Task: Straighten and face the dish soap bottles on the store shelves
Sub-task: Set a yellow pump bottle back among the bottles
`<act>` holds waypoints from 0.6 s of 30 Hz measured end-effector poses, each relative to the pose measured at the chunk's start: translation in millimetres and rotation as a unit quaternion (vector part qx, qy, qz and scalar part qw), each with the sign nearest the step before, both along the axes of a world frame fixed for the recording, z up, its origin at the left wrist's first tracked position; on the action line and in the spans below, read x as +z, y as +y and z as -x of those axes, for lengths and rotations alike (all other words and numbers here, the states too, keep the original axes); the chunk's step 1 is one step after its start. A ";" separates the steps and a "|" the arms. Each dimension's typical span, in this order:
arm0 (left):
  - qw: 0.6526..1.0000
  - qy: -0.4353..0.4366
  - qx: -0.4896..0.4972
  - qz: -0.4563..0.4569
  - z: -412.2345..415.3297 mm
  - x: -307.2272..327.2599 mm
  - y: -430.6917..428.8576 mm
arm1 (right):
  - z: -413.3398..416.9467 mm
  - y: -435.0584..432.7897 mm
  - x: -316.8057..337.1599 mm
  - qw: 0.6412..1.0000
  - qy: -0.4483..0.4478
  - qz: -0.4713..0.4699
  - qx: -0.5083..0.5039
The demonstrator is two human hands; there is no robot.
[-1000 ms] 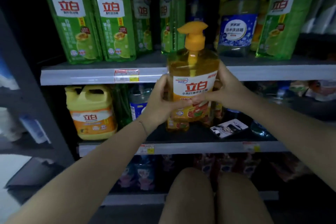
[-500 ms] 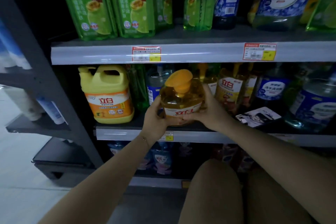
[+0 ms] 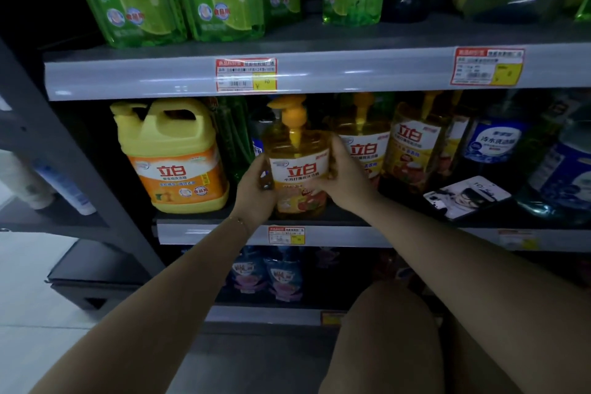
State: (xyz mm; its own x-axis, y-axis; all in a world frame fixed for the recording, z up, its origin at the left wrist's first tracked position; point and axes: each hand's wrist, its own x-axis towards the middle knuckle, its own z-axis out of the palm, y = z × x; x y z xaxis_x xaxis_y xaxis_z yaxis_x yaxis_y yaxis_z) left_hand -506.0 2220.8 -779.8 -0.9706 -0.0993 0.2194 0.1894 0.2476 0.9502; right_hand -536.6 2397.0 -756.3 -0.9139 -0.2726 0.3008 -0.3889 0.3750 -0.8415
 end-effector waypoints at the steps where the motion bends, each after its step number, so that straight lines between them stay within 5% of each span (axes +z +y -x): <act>1: 1.000 0.001 -0.004 0.007 3.2 -0.2 0.1 | 1.1 1.2 -0.2 1.000 0.000 -0.001 -0.006; 8: 0.997 -0.013 0.011 0.080 6.8 4.2 1.0 | -0.9 1.9 8.6 0.995 0.041 -0.075 -0.042; 18: 0.996 -0.051 0.064 0.033 7.5 7.7 26.9 | -17.3 9.9 13.7 0.941 0.138 -0.259 -0.169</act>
State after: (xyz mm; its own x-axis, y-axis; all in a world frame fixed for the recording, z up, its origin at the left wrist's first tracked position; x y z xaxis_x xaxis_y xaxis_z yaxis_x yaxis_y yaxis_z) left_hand -513.5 2247.7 -772.1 -0.9685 -0.2120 0.1304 0.0554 0.3269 0.9434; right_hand -519.3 2406.9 -742.6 -0.8809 -0.1568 0.4466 -0.3513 0.8488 -0.3950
